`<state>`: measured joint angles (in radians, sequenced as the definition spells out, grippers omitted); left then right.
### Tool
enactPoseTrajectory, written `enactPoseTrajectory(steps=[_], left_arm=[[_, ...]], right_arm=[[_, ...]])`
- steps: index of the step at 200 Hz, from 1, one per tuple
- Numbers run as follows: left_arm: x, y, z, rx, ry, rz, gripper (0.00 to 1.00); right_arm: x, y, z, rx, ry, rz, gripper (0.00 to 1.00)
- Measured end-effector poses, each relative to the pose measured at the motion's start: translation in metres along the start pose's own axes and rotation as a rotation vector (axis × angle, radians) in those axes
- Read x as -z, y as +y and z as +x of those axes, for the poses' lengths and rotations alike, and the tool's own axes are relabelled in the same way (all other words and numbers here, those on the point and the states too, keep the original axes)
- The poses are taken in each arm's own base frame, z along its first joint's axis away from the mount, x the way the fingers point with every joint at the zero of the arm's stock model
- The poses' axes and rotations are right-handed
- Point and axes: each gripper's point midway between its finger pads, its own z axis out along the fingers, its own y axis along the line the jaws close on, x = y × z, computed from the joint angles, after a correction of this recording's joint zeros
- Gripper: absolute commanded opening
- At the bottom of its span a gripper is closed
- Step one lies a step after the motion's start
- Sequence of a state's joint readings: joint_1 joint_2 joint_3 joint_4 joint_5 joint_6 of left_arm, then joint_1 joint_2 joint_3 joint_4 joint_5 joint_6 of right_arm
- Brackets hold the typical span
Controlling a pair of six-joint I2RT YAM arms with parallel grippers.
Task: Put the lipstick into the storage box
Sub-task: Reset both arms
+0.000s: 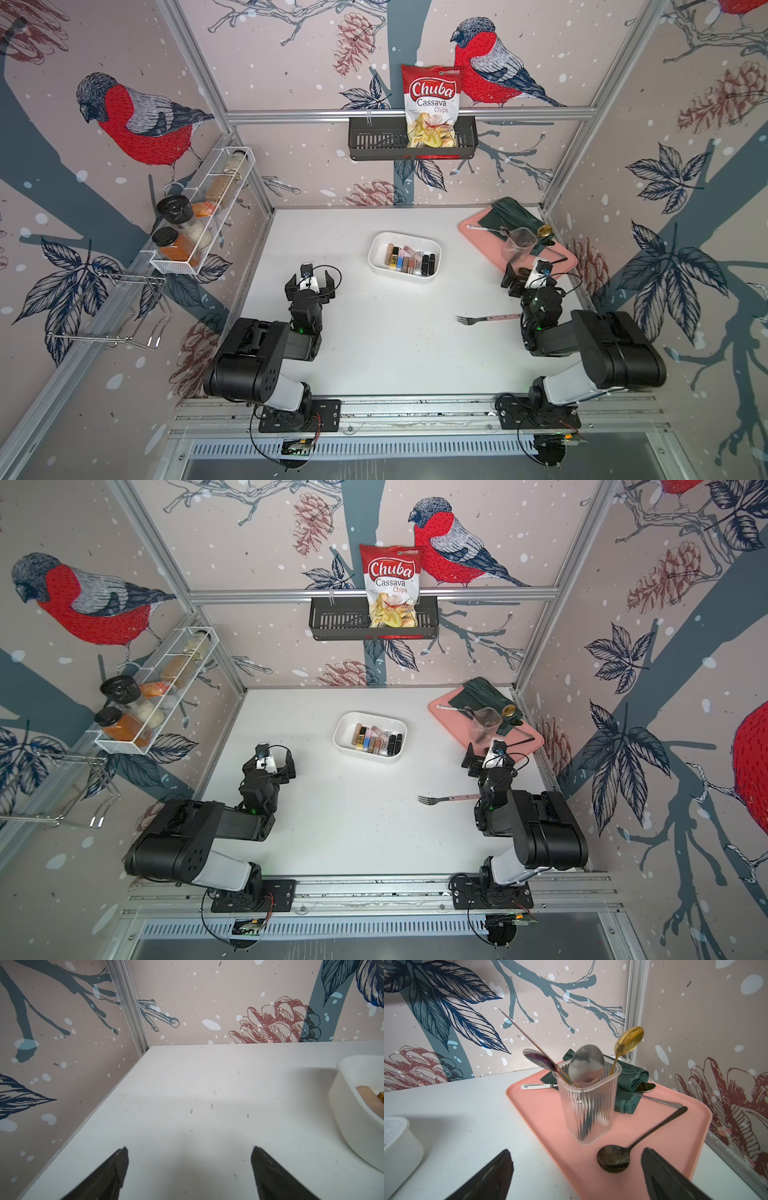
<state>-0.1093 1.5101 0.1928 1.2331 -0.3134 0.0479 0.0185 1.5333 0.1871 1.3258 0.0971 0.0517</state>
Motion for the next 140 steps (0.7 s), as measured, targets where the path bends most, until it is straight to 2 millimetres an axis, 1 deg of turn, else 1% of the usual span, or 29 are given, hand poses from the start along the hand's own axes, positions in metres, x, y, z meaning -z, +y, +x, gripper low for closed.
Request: enactPoseTrajectory(steps=[22,39,49,78,140], left_arm=[[-0.008,0.005,0.003,0.024,0.006,-0.004,0.96],[-0.015,0.008,-0.008,0.054,-0.022,0.012,0.96],[-0.015,0.01,-0.008,0.065,-0.024,0.012,0.96],[-0.015,0.005,-0.006,0.07,-0.02,0.05,0.97],[-0.014,0.004,-0.006,0.071,-0.021,0.053,0.97]], right_arm=[[0.0,0.0,0.0,0.0,0.0,0.0,1.0],[0.0,0.0,0.0,0.0,0.001,0.001,1.0],[0.0,0.0,0.0,0.0,0.0,0.001,1.0],[0.0,0.0,0.0,0.0,0.0,0.0,1.0],[0.0,0.0,0.0,0.0,0.0,0.0,1.0]])
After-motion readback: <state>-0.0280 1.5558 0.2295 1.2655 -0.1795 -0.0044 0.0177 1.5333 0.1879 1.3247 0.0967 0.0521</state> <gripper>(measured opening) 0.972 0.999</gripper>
